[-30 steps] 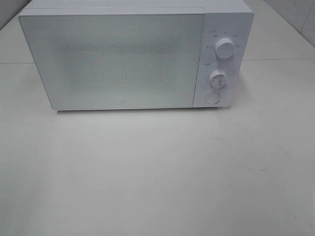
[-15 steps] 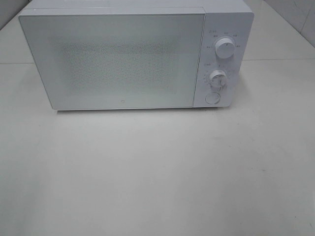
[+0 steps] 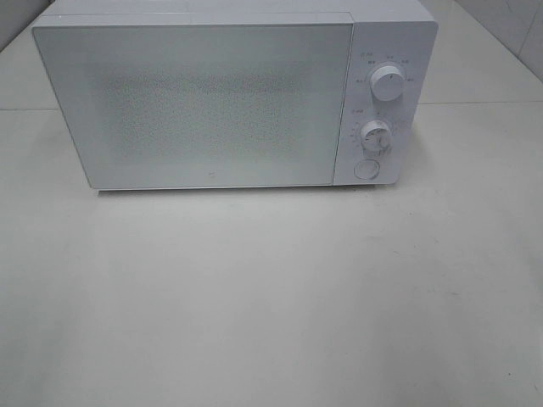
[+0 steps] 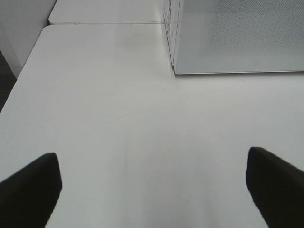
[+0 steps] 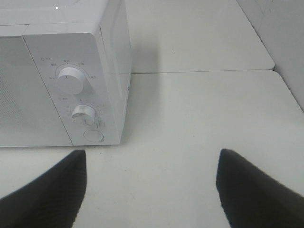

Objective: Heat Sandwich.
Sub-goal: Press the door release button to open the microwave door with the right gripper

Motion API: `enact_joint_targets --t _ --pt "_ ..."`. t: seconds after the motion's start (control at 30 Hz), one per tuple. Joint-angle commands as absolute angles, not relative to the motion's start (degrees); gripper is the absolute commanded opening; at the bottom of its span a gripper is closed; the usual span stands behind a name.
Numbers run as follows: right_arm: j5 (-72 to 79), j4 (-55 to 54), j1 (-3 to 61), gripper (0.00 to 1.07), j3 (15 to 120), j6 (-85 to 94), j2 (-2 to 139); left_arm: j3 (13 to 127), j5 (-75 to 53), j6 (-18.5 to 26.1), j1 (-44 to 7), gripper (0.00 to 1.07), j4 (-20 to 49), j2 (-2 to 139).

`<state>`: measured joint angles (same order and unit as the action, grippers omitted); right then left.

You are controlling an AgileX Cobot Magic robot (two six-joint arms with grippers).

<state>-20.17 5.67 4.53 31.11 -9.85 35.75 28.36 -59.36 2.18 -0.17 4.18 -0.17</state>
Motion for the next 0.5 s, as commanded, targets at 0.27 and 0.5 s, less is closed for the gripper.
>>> enact_joint_targets --t 0.27,0.5 --pt "-6.3 5.61 4.07 0.74 31.4 -10.49 48.93 28.25 -58.9 2.35 -0.23 1.01 4.07 -1.43" --pt "0.0 5.61 4.07 0.74 31.4 -10.54 56.26 28.25 -58.9 2.35 -0.23 1.01 4.07 -1.43"
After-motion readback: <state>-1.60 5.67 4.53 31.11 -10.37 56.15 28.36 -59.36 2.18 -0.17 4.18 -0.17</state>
